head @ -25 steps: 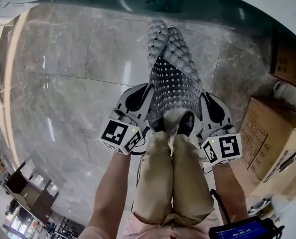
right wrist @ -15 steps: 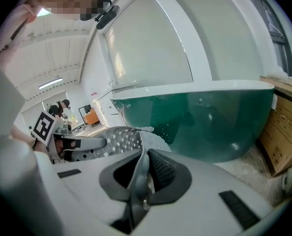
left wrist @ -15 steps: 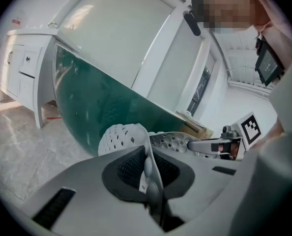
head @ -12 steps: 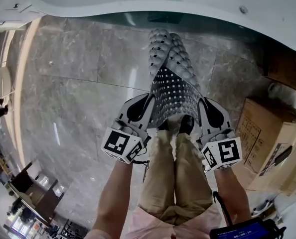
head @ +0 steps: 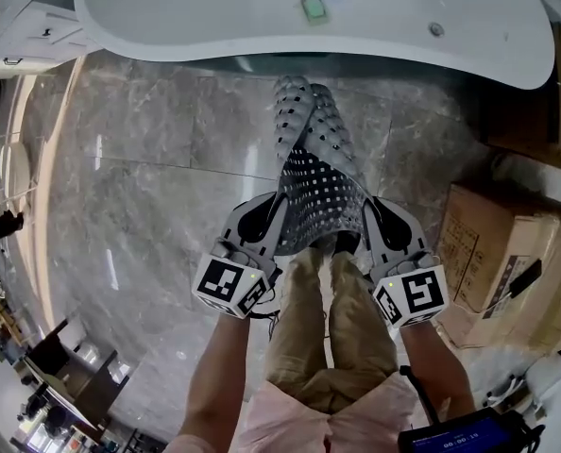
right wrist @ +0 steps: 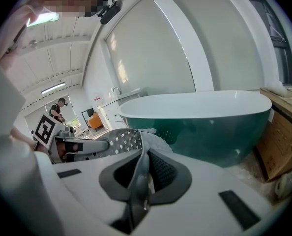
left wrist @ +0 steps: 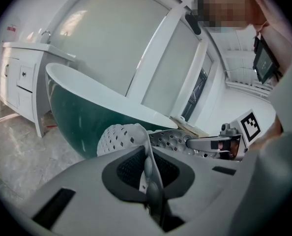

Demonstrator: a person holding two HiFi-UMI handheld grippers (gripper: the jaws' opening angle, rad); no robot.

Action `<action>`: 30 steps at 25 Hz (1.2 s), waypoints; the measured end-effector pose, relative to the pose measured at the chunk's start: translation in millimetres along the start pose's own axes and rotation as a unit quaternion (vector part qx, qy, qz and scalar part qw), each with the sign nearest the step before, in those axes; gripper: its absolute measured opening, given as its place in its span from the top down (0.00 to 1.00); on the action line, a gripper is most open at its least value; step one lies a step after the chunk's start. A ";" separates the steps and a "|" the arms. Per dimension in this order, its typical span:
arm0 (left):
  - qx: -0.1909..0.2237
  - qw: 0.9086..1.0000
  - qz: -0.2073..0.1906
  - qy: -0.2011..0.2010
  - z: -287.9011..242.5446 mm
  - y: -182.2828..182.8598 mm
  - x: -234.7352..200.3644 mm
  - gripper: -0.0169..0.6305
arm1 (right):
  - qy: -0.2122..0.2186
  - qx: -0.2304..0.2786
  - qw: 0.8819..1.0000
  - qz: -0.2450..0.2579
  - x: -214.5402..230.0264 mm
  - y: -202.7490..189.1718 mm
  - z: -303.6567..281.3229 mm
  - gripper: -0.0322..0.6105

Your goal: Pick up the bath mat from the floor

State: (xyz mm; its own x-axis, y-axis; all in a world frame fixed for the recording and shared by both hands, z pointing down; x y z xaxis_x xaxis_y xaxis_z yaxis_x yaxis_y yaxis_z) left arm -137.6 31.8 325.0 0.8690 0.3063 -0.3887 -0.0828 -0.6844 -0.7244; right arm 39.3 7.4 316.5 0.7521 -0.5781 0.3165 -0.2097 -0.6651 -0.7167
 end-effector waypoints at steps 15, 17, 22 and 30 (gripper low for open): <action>0.011 1.000 -0.018 0.004 80.3 68.6 72.2 0.92 | 0.007 0.019 1.000 0.001 -32.3 74.1 108.9 0.90; 0.018 1.000 -0.013 0.005 89.0 78.3 82.0 0.92 | 0.006 0.025 1.000 0.000 -35.0 83.9 123.9 0.90; 0.033 0.999 -0.008 0.007 105.5 97.2 104.6 0.92 | 0.005 0.037 0.999 0.012 -39.1 103.7 155.2 0.90; 0.059 0.998 0.005 0.032 138.6 122.1 121.3 0.92 | 0.002 0.048 0.998 0.034 -41.4 123.1 189.8 0.90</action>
State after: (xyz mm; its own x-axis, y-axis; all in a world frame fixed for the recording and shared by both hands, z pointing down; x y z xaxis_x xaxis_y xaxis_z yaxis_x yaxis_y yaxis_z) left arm -110.0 77.1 110.5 0.8970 0.2538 -0.3620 -0.1454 -0.6038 -0.7838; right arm 100.9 39.2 97.3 0.7359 -0.6220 0.2674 -0.1987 -0.5760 -0.7929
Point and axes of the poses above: the fingertips, and each gripper's own axes: z backward along the fingers, x to its right, y out of its top, the point moved 4 cm from there along z, backward along the fingers, and after that the axes turned 9 degrees about -x, right-handed, at the moved point
